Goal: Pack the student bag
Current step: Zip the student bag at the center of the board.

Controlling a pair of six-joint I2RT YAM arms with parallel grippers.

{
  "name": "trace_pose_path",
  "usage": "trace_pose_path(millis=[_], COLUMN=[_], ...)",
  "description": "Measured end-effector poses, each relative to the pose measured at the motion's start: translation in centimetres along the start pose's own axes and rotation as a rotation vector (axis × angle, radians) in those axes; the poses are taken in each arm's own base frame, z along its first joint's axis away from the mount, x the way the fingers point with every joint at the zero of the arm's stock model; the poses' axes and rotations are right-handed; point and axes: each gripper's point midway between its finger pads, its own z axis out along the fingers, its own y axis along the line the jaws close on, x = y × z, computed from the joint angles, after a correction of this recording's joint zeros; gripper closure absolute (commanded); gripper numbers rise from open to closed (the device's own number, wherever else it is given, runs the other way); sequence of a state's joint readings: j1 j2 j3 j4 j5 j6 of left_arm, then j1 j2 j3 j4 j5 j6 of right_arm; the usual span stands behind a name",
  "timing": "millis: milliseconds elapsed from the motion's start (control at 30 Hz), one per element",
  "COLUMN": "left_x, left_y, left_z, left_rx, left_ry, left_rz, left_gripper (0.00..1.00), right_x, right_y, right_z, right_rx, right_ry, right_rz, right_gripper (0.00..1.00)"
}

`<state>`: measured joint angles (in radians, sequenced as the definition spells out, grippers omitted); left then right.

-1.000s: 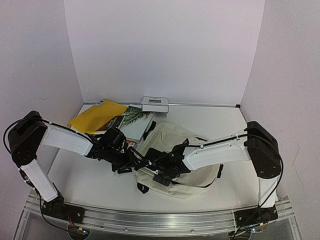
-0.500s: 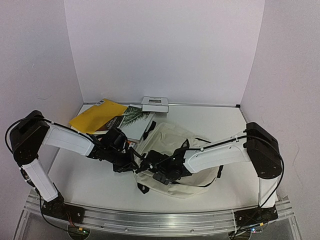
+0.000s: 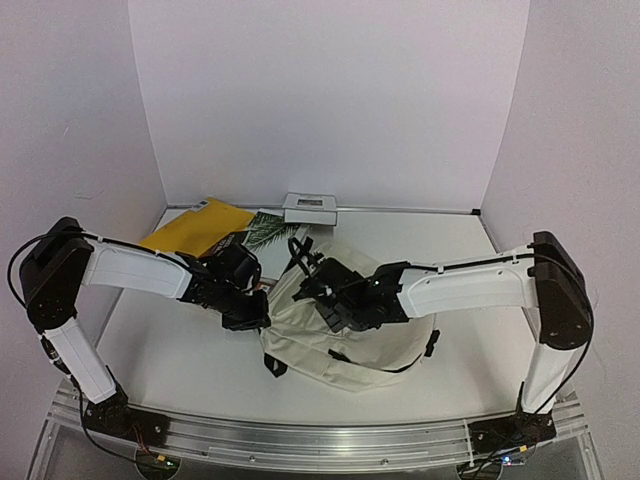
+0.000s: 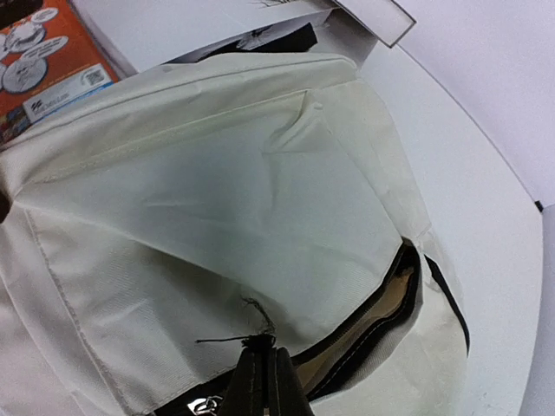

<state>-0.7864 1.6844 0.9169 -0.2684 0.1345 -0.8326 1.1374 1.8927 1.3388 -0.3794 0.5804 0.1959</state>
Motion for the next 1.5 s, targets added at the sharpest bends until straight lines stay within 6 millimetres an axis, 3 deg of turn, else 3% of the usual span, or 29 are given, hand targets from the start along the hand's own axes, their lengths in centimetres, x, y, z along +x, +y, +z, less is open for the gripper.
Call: trace_pose_path(millis=[233, 367, 400, 433, 467, 567, 633, 733, 867, 1000, 1167, 1500], left_x=[-2.2, -2.9, -3.0, -3.1, -3.3, -3.9, -4.4, -4.0, -2.8, -2.1, -1.2, 0.1], left_y=[-0.5, -0.7, -0.4, -0.4, 0.0, -0.3, -2.0, -8.2, -13.2, -15.1, -16.5, -16.8], left_z=[-0.7, -1.1, -1.2, -1.2, -1.6, -3.1, -4.5, -7.8, -8.7, -7.7, -4.7, -1.0], left_rx=[-0.037, -0.062, -0.078, -0.080, -0.107, -0.130, -0.114, 0.012, 0.190, 0.284, 0.341, 0.336], left_ry=[-0.082, -0.106, -0.111, -0.113, -0.125, -0.170, -0.221, -0.350, -0.416, -0.423, -0.408, -0.402], left_rz=[0.110, 0.151, 0.169, 0.168, 0.197, 0.281, 0.362, 0.553, 0.647, 0.661, 0.675, 0.672], left_gripper=[0.99, 0.59, 0.59, 0.42, 0.34, 0.26, 0.24, 0.27, 0.38, 0.44, 0.51, 0.57], right_x=[-0.2, -1.4, -1.7, -1.8, -2.2, -2.6, -2.7, -2.8, -3.1, -3.3, -3.3, -3.2], right_y=[-3.6, -4.2, -4.0, -4.0, -3.6, -2.8, -2.5, -2.0, -2.1, -2.4, -2.8, -3.1], right_z=[2.5, 2.3, 2.1, 2.0, 1.8, 1.3, 1.2, 0.8, 0.4, 0.3, 0.3, 0.3], right_rx=[-0.127, -0.230, -0.257, -0.266, -0.308, -0.378, -0.398, -0.441, -0.458, -0.459, -0.460, -0.470], right_ry=[0.043, 0.026, 0.019, 0.015, 0.010, 0.008, 0.012, 0.020, 0.021, 0.021, 0.020, 0.019], right_rz=[0.243, 0.332, 0.344, 0.348, 0.361, 0.378, 0.388, 0.416, 0.453, 0.486, 0.527, 0.585], right_gripper=[1.00, 1.00, 1.00, 1.00, 1.00, 1.00, 1.00, 1.00, 1.00, 1.00, 1.00, 1.00])
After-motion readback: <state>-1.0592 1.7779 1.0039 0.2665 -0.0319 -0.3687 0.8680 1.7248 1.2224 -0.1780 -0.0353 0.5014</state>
